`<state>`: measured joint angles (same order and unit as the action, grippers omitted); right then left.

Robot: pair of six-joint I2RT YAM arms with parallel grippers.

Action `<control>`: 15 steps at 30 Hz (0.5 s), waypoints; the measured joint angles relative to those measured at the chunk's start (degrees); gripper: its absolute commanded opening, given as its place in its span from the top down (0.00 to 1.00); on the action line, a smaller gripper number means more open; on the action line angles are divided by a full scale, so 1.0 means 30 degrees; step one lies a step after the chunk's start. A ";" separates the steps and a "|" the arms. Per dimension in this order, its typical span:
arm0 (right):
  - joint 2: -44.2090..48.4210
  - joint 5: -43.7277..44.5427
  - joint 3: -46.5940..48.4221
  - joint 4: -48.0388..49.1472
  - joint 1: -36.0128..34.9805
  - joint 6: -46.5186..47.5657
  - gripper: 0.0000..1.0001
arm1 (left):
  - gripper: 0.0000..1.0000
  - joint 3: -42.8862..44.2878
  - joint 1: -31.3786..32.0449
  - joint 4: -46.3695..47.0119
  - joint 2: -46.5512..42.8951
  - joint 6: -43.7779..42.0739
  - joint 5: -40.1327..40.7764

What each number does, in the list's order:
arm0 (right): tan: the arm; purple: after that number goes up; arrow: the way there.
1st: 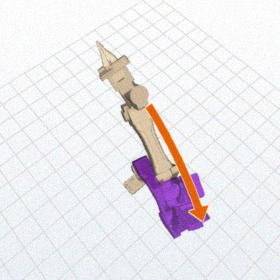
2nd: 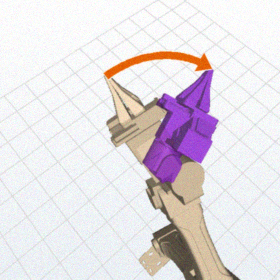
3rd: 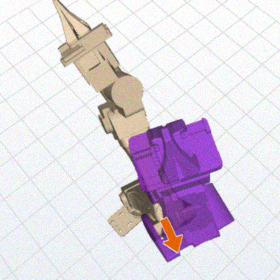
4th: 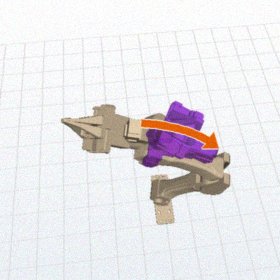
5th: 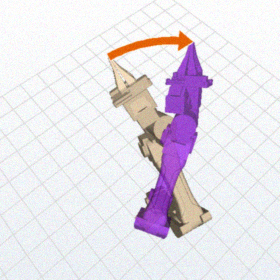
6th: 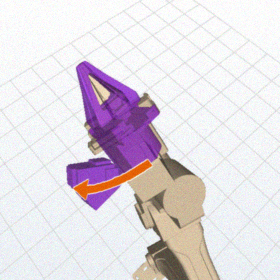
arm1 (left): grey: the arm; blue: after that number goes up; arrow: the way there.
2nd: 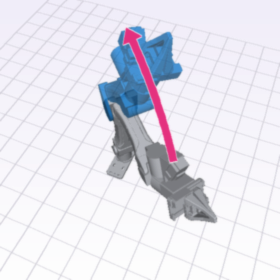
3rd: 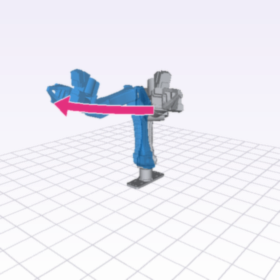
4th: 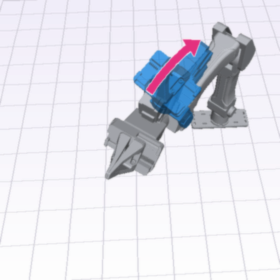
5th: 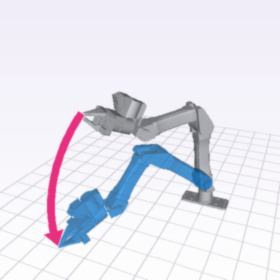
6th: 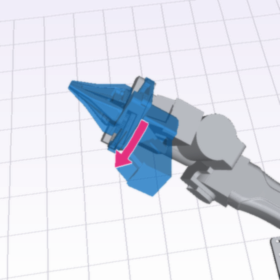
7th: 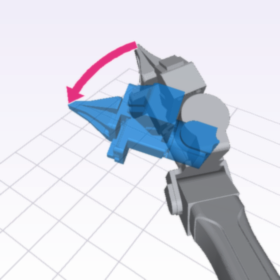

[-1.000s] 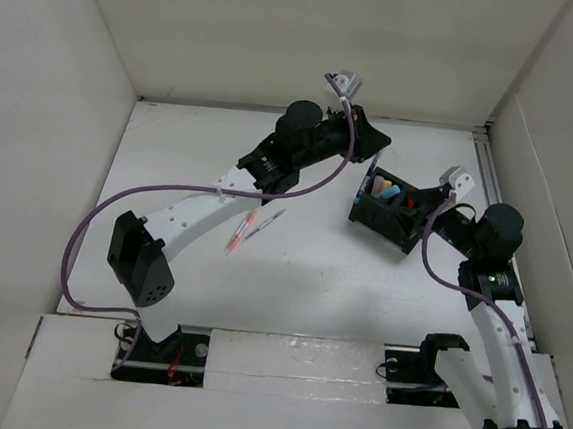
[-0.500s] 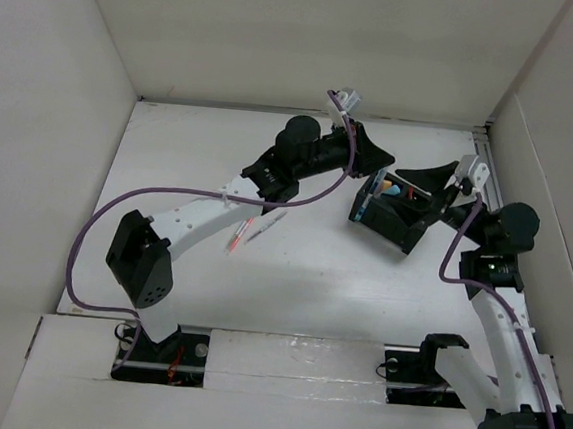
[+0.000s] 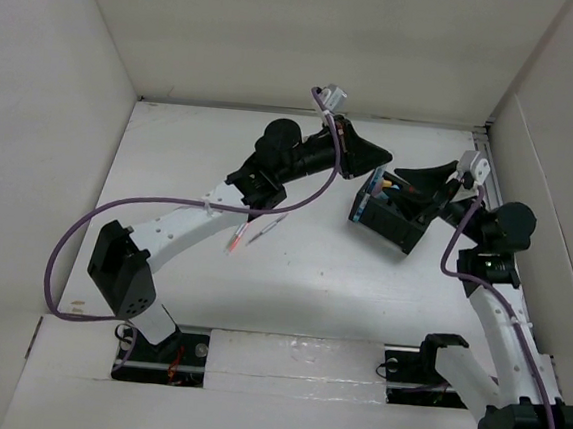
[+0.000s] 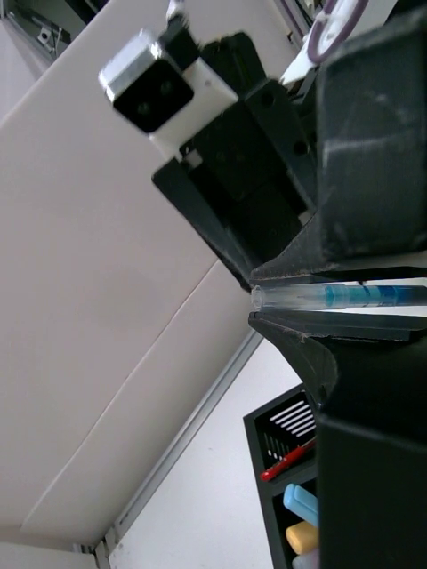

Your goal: Organize the desk

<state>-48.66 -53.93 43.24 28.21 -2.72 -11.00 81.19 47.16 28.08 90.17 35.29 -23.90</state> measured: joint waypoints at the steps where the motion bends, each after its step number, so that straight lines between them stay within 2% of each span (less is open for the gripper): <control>1: -0.0197 -0.0036 -0.0087 0.0262 0.0000 -0.0291 0.49 | 1.00 -0.0109 0.0000 0.0138 -0.0087 0.0117 -0.0087; 8: -0.1763 -0.0758 -0.0357 0.2302 -0.0597 -0.2659 0.49 | 1.00 -0.0699 0.0000 0.0670 -0.0168 0.0423 -0.0459; 15: -0.1836 -0.1166 -0.0364 0.3497 -0.2084 -0.3351 0.49 | 1.00 -0.0699 0.0000 0.0882 -0.0175 0.0510 -0.0736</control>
<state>-54.17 -57.43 42.15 38.70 -8.97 -21.06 79.09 47.16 30.72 89.65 36.82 -26.11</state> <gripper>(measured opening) 0.513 0.083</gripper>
